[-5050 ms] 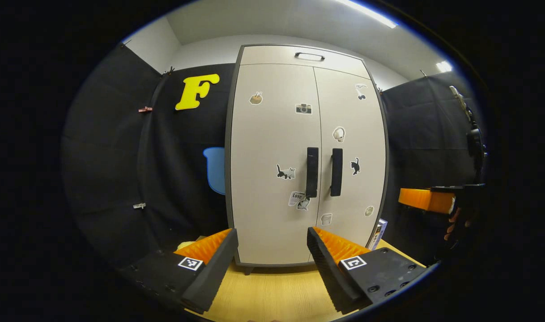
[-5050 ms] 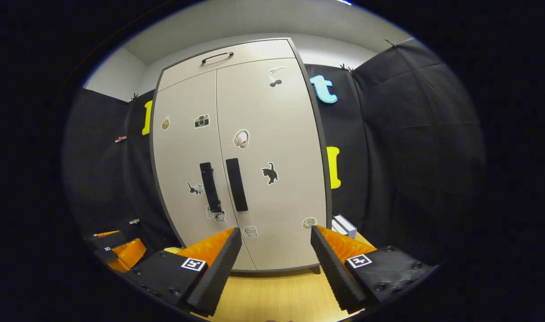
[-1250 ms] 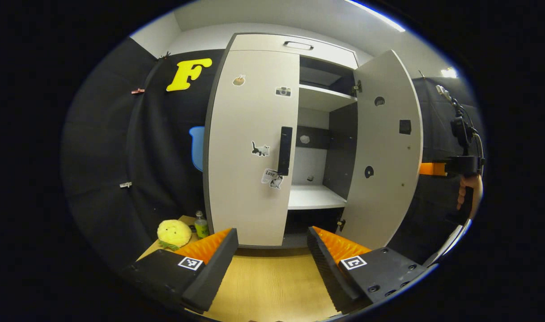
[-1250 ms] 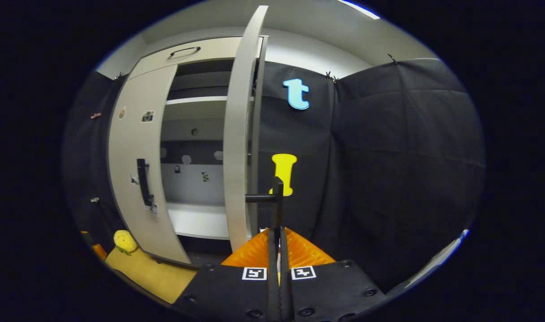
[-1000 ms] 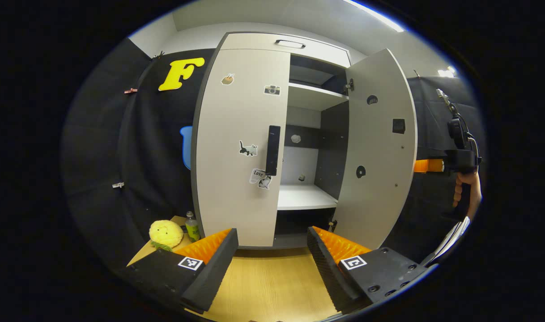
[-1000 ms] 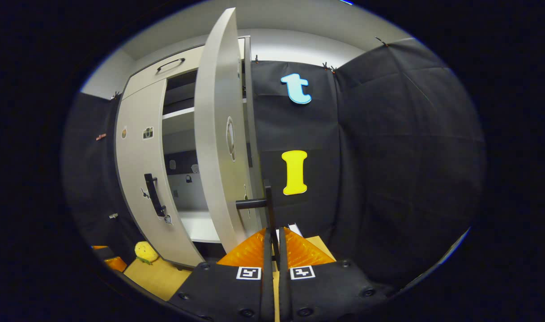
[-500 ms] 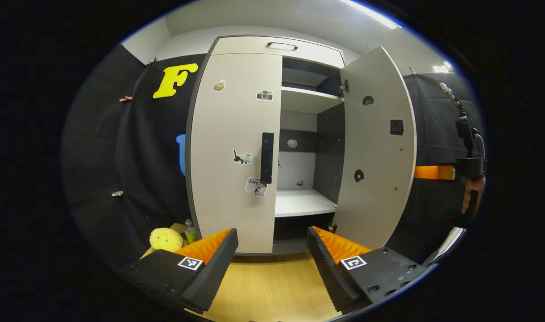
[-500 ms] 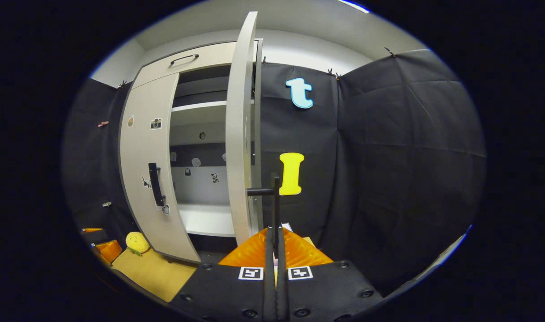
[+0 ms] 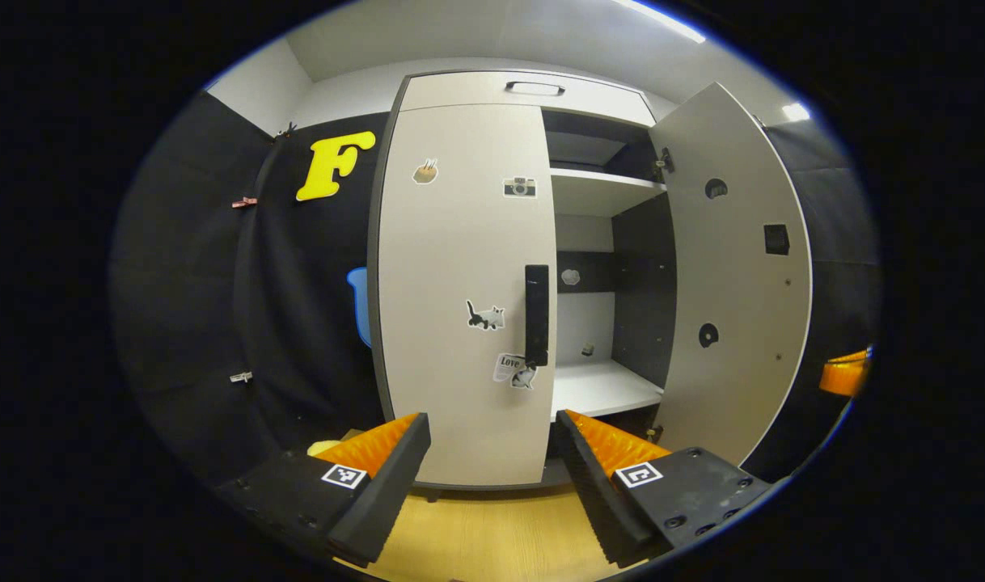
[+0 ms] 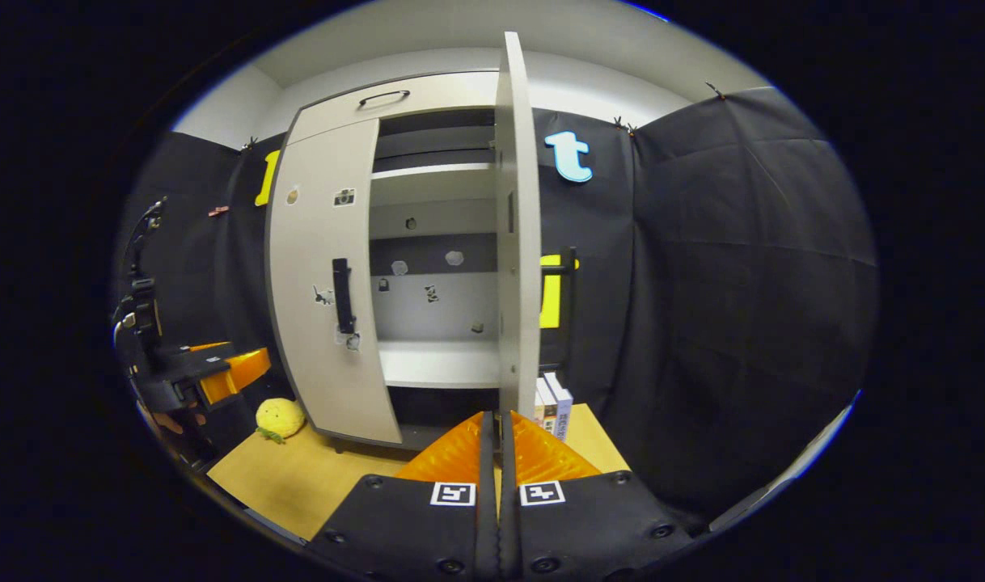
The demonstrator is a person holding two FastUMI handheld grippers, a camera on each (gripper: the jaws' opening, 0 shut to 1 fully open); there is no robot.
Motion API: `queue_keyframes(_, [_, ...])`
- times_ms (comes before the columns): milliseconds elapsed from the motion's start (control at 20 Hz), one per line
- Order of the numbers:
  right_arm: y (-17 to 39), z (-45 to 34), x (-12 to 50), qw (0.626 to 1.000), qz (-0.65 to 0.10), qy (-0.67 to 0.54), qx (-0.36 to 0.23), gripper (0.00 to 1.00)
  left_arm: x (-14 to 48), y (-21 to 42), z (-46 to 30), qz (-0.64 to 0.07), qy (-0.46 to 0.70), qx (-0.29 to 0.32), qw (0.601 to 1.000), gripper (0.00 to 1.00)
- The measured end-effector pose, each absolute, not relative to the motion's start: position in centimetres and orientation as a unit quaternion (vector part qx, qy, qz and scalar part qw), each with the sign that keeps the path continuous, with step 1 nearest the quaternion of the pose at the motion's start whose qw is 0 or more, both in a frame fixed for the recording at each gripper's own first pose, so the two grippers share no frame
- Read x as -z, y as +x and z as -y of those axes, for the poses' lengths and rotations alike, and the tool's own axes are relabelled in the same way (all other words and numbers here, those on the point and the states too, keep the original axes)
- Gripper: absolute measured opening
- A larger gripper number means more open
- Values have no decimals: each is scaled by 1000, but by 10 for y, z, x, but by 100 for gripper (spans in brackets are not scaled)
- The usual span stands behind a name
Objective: Open the right door of the double-door shoe cabinet with the right hand, and open the left door with the left hand.
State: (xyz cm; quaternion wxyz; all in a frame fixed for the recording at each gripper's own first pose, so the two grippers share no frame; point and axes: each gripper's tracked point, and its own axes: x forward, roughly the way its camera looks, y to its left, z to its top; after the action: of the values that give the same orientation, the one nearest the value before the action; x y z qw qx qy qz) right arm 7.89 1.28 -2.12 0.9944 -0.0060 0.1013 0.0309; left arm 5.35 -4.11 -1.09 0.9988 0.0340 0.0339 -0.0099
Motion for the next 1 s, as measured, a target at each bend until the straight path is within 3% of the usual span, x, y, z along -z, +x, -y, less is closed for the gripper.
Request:
queue_keyframes(100, [75,-33,34,991,-119,24,-62,6,1,62,35,-18,44,10,999,97])
queue_keyframes(150, [72,-41,42,988,-130,34,-72,24,-2,66,35,-18,51,12,998,94])
queue_keyframes(350, [75,-52,45,986,-133,24,-96,78,-28,75,27,14,69,-2,997,95])
queue_keyframes(400, [77,-50,43,988,-122,17,-98,85,-33,80,30,18,67,1,998,95])
queue_keyframes(450, [85,-49,37,990,-107,14,-94,99,-36,84,32,19,58,3,998,95])
queue_keyframes(650, [99,-58,23,992,-65,30,-102,99,-44,114,35,15,35,1,999,94])
queue_keyframes(1000, [105,-60,30,991,-63,36,-113,100,-30,175,53,-6,14,20,1000,93])
